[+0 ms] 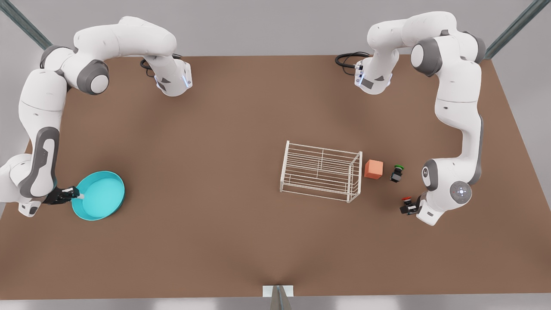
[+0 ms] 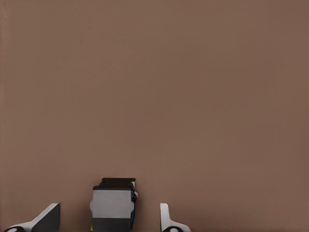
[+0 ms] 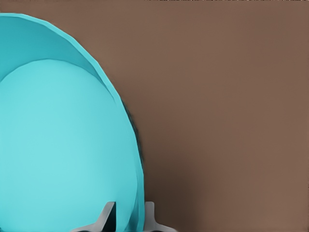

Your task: Place the plate on the shelf with right arm and place the red button switch in the plate with left arm

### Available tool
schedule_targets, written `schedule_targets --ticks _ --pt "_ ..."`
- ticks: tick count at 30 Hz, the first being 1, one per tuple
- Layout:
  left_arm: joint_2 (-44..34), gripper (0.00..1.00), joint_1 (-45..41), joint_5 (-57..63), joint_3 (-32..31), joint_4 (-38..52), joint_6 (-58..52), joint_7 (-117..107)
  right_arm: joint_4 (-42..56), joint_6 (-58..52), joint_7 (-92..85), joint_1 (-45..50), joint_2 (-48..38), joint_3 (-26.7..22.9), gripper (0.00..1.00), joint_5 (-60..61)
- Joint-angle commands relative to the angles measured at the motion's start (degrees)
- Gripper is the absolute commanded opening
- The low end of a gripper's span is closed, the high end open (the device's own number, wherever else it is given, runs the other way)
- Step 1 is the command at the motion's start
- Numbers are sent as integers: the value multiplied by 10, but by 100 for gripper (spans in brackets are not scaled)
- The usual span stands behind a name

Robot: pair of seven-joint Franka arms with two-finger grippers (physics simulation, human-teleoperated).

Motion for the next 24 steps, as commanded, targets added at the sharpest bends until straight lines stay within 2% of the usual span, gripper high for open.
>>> schedule_targets --ticks 1,4,12,14,15,24 --pt "0 100 0 3 0 0 6 -24 0 1 -9 0 -1 0 30 -2" --pt "2 100 0 2 0 1 9 -25 0 2 -9 1 -1 0 25 -2" --pt "3 100 -3 3 0 3 12 -25 1 -47 2 1 -44 4 25 2" --pt "3 91 -3 3 0 3 12 -25 1 -64 8 1 -55 4 25 3" --pt "3 89 -3 3 0 3 13 -25 1 -75 14 2 -63 4 25 2" --pt "6 87 -4 3 0 5 26 -25 1 -152 111 66 -132 2 25 -14"
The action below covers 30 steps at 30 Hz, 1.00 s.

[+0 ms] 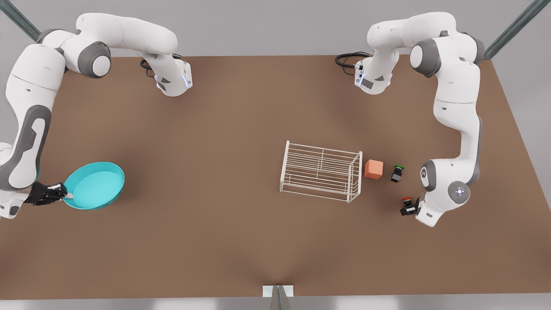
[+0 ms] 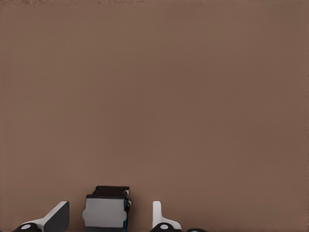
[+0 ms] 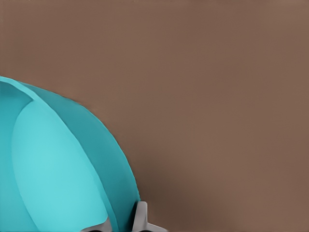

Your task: Place the plate on the shelf with right arm and place the red button switch in the plate with left arm

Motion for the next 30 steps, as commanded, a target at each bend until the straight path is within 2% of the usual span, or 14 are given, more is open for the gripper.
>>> schedule_targets --ticks 1,2,3,5,14,15,17,18,22,25,30 --pt "1 86 0 1 0 0 10 -9 0 -45 103 21 -12 -1 25 -6" --pt "1 83 0 1 0 0 10 -9 0 -57 139 36 -22 0 25 -8" --pt "1 76 0 1 0 0 10 -9 0 -57 158 50 -25 0 25 -7" --pt "2 72 0 1 0 0 10 -9 1 -57 193 79 -27 -1 25 -7" --pt "3 72 0 2 0 1 10 -9 3 -70 406 244 -76 -13 25 -12" --pt "3 67 0 2 0 1 14 -9 2 -74 427 260 -87 -13 25 -12" --pt "6 64 1 2 0 1 15 -9 3 -79 459 282 -101 -14 26 -12" --pt "7 59 1 2 0 1 15 -9 5 -98 489 295 -110 -13 26 -7" --pt "7 59 1 2 1 1 15 -9 15 -130 590 347 -129 -17 26 -10" --pt "7 53 1 2 1 1 15 -9 37 -142 732 423 -128 -20 26 -11" --pt "7 43 1 2 1 2 14 -9 66 -109 898 484 -114 -12 26 27"
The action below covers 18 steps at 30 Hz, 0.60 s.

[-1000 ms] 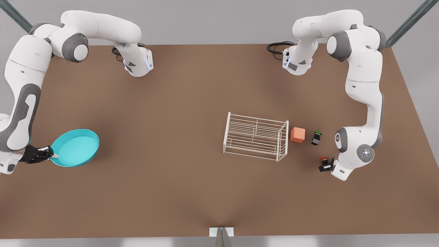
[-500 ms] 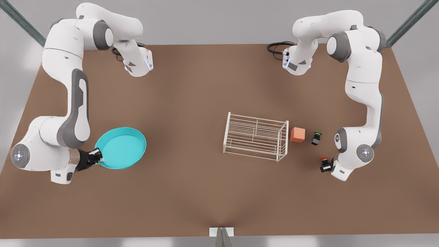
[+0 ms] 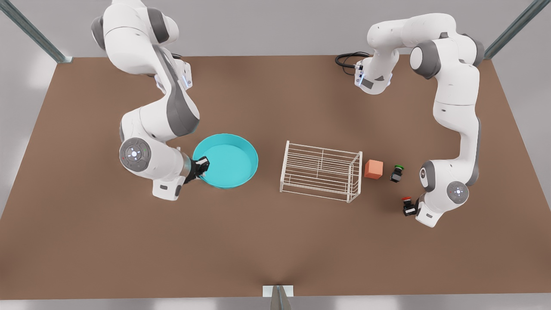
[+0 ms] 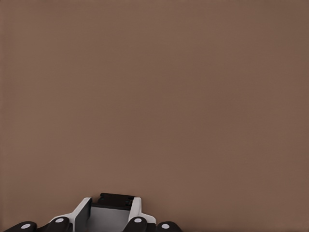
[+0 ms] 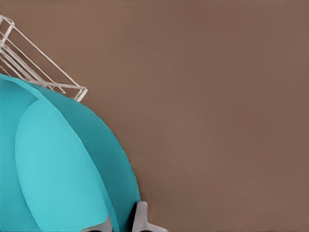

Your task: Place the plate on the shelf with right arm and place the red button switch in the plate with left arm

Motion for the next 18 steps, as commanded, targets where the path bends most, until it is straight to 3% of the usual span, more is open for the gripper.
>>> schedule_targets --ticks 1,8,13,16,18 --pt "-1 43 1 -4 0 1 -1 2 5 31 451 11 6 4 26 26" --pt "-16 41 2 -5 0 1 -10 4 20 97 630 85 40 9 26 34" --pt "-76 41 0 -7 -4 15 -105 1 35 164 763 134 65 7 26 57" --pt "-108 41 -4 -8 -9 21 -133 0 35 212 827 179 72 -3 26 57" --pt "-129 41 -6 -8 -20 33 -180 -9 35 225 850 220 82 -36 26 57"
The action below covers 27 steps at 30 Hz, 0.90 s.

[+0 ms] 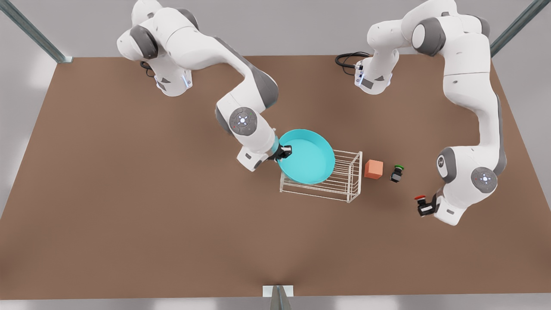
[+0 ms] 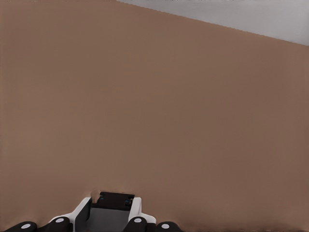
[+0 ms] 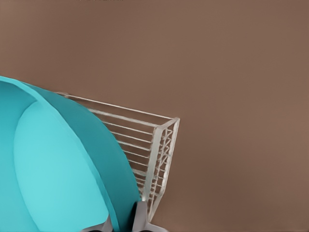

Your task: Place the plate on the shelf with right arm and place the red button switch in the plate with left arm

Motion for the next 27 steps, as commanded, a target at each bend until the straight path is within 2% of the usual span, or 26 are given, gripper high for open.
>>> schedule_targets --ticks 1,4,5,10,12,13,14,17,20,22,23,25,27 --pt "-19 41 -2 -8 -10 6 -93 -2 0 75 412 25 10 -14 26 3" --pt "-44 41 -3 -6 -38 8 -118 -28 0 105 442 66 38 -40 26 2" --pt "-50 41 -3 -6 -55 27 -161 -50 0 118 447 68 44 -38 26 2" --pt "-76 41 -7 -5 -109 30 -205 -132 0 155 473 92 65 -53 26 2" --pt "-76 40 -7 -4 -143 32 -205 -186 0 176 481 98 74 -61 32 2" --pt "-76 40 -7 -3 -160 32 -205 -214 0 179 486 98 76 -61 43 2" --pt "-76 40 -11 -3 -169 32 -206 -236 0 179 486 98 76 -61 100 2" --pt "-78 40 -29 -3 -176 31 -207 -271 -1 170 480 96 58 -64 100 6" --pt "-78 40 -29 -2 -175 31 -207 -271 -8 19 379 34 -56 -57 100 23" --pt "-78 40 -41 -3 -177 27 -207 -293 -33 -151 157 -64 -145 -55 100 32" --pt "-75 40 -56 -3 -178 22 -206 -313 -34 -200 37 -119 -154 -55 100 29" --pt "-72 40 -79 -3 -178 13 -204 -332 -45 -245 -198 -216 -158 -57 100 0" --pt "-72 40 -92 -3 -178 1 -199 -343 -39 -244 -384 -260 -131 -59 100 -121"
